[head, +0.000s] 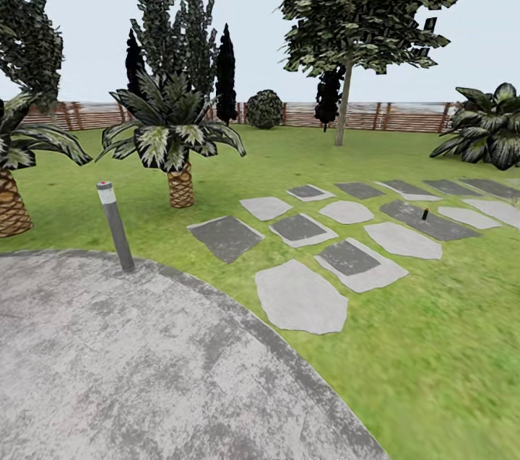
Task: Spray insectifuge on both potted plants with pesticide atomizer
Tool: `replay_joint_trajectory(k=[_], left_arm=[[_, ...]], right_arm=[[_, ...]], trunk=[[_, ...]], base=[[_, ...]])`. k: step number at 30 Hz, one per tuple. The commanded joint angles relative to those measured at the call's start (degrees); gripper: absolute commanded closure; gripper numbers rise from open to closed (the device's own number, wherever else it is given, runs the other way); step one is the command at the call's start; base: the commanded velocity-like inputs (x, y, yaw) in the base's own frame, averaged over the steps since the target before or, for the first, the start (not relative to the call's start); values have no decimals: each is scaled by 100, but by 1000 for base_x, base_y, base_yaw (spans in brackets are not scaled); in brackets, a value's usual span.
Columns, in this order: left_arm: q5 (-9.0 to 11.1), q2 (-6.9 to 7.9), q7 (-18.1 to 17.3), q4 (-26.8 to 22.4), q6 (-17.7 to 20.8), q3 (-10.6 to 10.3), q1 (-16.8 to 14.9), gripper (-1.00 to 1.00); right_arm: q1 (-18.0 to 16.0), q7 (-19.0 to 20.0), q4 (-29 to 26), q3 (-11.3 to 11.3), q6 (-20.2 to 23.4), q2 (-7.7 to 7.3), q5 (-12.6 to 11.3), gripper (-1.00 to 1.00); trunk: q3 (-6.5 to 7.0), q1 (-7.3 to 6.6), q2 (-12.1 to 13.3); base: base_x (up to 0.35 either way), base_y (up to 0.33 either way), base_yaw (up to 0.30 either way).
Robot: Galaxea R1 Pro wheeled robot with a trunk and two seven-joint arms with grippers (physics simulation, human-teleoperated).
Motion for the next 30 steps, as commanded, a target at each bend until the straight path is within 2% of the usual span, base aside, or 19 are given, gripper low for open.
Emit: replay_joint_trajectory(k=[1, 30], left_arm=[[12, -1, -4, 6, -18, 12, -4, -100], [-4, -10, 5, 20, -18, 15, -16, -100]], right_arm=[[-5, -2, 6, -3, -19, 1, -2, -100], [-5, -2, 6, -3, -19, 1, -2, -100]], trunk=[[-29, 22, -44], [-692, 659, -1207]], base=[[0, 0, -276], [0, 0, -276]])
